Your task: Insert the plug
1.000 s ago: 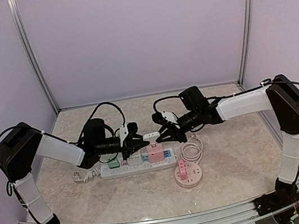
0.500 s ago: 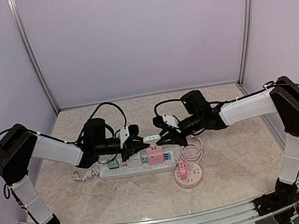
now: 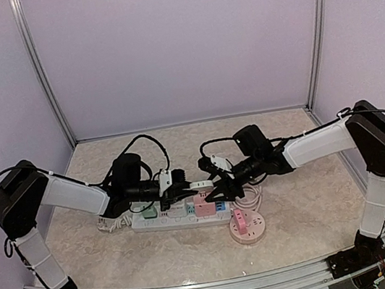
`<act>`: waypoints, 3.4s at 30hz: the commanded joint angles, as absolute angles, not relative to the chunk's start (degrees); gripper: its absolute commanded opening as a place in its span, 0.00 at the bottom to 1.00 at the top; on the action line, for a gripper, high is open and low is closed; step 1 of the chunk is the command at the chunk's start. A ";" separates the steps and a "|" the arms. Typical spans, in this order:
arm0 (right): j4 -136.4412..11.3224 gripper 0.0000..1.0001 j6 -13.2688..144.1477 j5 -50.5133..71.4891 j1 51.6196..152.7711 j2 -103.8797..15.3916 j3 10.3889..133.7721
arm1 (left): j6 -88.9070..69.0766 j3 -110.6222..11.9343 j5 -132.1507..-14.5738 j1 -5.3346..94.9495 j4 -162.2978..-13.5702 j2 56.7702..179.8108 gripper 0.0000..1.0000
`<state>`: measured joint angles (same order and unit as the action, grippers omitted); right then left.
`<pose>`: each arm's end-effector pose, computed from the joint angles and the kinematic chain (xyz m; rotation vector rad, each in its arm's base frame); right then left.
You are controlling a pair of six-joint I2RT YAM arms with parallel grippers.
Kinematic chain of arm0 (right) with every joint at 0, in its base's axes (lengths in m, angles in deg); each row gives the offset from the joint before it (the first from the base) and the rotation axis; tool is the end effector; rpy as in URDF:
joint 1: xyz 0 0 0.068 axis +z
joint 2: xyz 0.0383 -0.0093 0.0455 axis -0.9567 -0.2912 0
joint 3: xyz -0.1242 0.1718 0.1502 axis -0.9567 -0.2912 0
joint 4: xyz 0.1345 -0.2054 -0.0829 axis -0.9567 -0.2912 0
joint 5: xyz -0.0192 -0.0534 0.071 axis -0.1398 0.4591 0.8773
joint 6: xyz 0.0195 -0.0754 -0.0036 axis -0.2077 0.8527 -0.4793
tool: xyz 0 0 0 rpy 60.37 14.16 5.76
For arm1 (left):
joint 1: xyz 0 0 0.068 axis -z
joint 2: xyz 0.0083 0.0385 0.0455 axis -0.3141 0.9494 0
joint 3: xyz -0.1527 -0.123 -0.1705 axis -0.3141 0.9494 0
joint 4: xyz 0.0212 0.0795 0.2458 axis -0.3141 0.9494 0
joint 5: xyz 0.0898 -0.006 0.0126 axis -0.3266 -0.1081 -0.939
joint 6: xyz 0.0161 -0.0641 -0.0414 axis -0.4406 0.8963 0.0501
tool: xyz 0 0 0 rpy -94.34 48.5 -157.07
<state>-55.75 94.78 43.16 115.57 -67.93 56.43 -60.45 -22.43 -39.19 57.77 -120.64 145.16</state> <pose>0.2627 0.2993 0.1497 -1.5060 1.6413 0.9764 0.2568 -0.2696 0.1409 1.5486 1.1324 -0.7262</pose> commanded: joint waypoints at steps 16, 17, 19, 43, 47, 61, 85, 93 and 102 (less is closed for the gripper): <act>-62.36 0.83 93.09 40.36 116.05 -68.27 54.54 | -54.89 -19.81 -36.10 58.02 -102.76 146.81 0.00; -62.17 0.83 92.92 40.08 116.05 -68.65 54.39 | -54.90 -19.77 -36.14 58.10 -102.79 146.74 0.00; -60.14 0.80 92.54 40.09 116.04 -69.56 54.72 | -54.78 -19.84 -36.24 58.20 -102.67 146.77 0.00; -49.82 0.19 96.39 41.86 114.17 -72.44 54.65 | -47.39 -22.93 -34.26 57.52 -97.01 146.58 0.00; -50.23 0.12 98.86 42.28 113.58 -72.68 55.95 | -48.18 -23.69 -33.52 57.51 -95.51 147.18 0.00; -50.52 0.00 100.02 40.06 111.57 -75.24 61.53 | -51.30 -25.68 -33.77 58.03 -90.17 149.33 0.00; -46.15 0.00 97.48 39.99 109.66 -75.10 62.23 | -45.73 -23.61 -36.90 58.82 -95.67 153.00 0.00; -47.83 0.25 97.05 41.43 109.72 -74.86 61.66 | -47.16 -21.49 -37.24 58.10 -100.27 147.37 0.83; -54.56 0.94 99.22 40.96 109.72 -72.58 61.55 | -51.10 -23.51 -43.39 57.37 -99.91 139.51 0.99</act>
<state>-53.10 97.90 44.25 111.11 -74.62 59.73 -47.56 -23.94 -40.15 57.55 -106.80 142.83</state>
